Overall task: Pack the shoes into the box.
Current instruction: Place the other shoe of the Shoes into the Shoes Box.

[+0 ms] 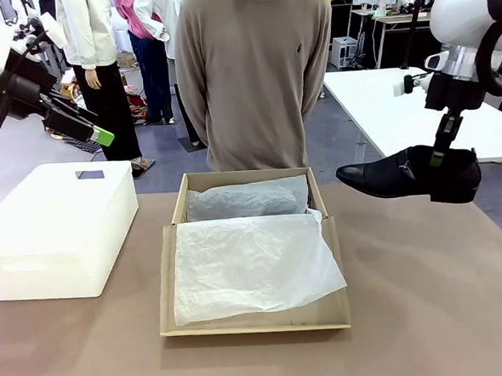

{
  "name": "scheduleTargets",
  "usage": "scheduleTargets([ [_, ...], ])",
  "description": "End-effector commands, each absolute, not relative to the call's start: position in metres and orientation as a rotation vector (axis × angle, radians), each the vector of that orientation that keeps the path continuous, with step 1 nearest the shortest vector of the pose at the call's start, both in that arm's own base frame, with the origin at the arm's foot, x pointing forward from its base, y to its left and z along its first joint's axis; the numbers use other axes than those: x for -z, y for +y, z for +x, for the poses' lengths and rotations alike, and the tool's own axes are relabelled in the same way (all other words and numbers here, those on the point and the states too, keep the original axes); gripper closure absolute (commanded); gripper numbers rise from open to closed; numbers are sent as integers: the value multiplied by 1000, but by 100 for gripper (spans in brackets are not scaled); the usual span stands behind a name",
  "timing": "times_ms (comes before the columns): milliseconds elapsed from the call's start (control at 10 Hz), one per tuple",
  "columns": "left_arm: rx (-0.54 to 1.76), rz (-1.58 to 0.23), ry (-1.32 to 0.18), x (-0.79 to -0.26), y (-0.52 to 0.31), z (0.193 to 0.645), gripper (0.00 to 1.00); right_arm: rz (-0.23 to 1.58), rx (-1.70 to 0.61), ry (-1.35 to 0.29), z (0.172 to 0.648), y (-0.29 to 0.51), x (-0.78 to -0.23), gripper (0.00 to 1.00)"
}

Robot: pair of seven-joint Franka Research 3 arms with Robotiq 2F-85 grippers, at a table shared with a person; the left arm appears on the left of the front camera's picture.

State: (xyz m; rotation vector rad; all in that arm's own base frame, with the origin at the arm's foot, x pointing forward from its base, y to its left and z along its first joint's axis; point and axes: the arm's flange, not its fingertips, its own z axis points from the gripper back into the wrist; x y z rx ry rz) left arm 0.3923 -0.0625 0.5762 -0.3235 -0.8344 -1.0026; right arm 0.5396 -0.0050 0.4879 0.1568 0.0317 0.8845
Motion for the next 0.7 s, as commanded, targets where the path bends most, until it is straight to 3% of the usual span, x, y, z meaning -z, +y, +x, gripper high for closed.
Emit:
scheduleTargets([
  [0, 1021, -342, -850, -576, -60, 394, 0, 148, -844, 28, 538, 9, -495, 100],
  [600, 1021, -342, -850, -576, -60, 394, 0, 152, -862, 29, 539, 2, -492, 100],
])
